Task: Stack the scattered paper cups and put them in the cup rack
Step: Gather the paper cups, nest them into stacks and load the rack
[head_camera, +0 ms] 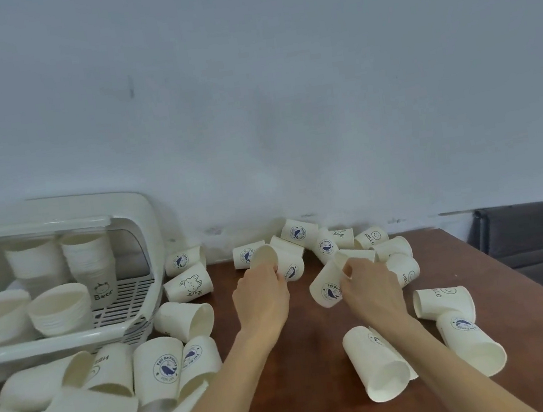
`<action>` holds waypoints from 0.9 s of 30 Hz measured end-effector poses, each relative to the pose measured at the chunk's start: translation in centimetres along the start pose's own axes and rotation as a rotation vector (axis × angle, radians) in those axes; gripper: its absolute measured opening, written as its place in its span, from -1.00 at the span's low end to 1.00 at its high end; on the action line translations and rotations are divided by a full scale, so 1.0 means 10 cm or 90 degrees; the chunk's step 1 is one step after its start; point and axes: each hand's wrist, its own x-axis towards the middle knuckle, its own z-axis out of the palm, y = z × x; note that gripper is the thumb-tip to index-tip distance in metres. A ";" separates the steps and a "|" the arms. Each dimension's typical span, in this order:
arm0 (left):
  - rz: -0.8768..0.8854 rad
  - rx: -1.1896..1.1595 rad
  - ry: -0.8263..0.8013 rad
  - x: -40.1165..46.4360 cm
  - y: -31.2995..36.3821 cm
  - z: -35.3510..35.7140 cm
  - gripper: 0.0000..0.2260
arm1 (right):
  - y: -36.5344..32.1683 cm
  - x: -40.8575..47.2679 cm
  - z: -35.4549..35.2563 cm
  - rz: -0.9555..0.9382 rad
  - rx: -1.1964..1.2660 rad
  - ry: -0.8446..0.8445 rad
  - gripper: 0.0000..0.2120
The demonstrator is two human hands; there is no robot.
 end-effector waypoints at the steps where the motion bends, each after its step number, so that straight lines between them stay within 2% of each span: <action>1: 0.002 0.012 0.002 -0.03 -0.03 -0.09 -0.91 | -0.05 -0.05 -0.03 -0.009 0.004 0.001 -0.87; 7: 0.015 0.037 0.012 -0.20 -0.27 -0.60 -0.83 | -0.41 -0.32 -0.20 -0.043 0.014 0.007 -0.84; 15: 0.005 0.045 0.078 -0.42 -0.66 -1.28 -0.76 | -1.05 -0.67 -0.25 -0.139 0.064 0.023 -0.85; 27: -0.029 0.104 0.161 -0.62 -1.27 -1.99 -0.79 | -1.93 -1.09 -0.25 -0.288 0.099 0.040 -0.83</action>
